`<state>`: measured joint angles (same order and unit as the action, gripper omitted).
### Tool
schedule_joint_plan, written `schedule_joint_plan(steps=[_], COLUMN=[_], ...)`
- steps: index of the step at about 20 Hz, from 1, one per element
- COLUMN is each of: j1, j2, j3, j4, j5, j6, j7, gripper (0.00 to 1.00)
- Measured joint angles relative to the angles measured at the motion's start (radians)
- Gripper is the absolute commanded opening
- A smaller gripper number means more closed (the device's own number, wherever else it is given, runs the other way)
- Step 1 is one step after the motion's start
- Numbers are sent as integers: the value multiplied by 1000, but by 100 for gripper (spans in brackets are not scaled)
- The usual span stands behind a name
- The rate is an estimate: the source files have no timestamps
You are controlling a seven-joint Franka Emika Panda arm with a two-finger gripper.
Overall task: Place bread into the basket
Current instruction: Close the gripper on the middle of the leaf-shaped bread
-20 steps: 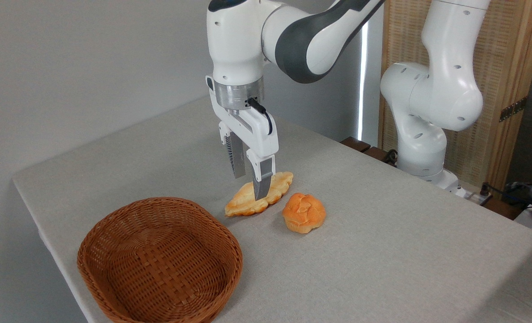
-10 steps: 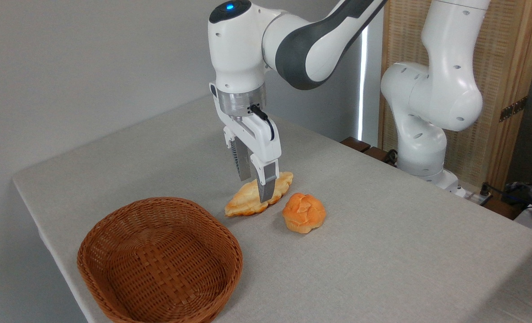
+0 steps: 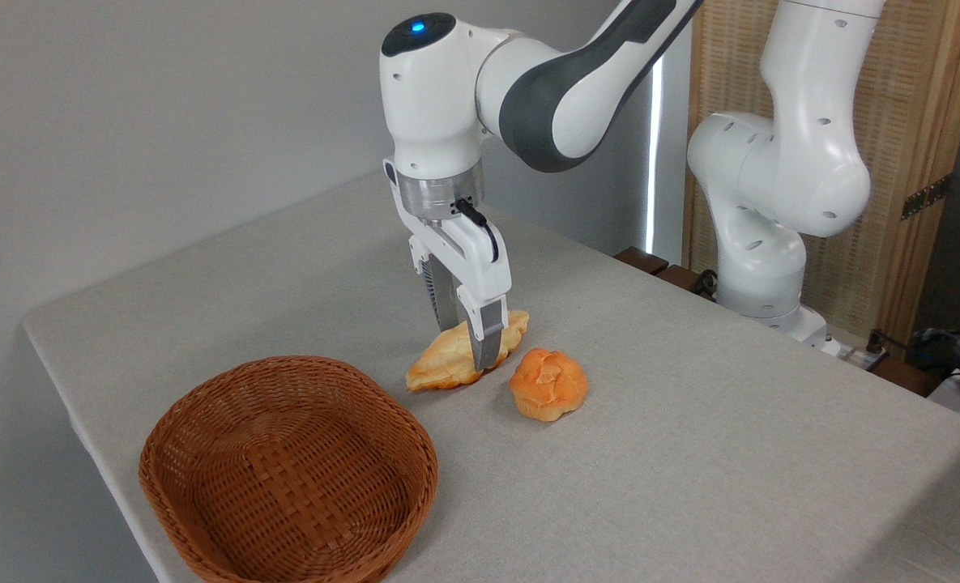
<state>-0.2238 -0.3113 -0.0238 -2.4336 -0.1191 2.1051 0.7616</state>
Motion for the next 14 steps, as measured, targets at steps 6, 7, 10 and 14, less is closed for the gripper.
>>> schedule_joint_plan(steps=[6, 7, 10, 14], j1=[0, 0, 0, 0], j2=[0, 0, 0, 0], j3=[0, 0, 0, 0], j4=[-1, -1, -1, -1], j5=[0, 0, 0, 0], j6=[0, 0, 0, 0], j7=[4, 12, 28, 36], gripper=[47, 47, 46, 46])
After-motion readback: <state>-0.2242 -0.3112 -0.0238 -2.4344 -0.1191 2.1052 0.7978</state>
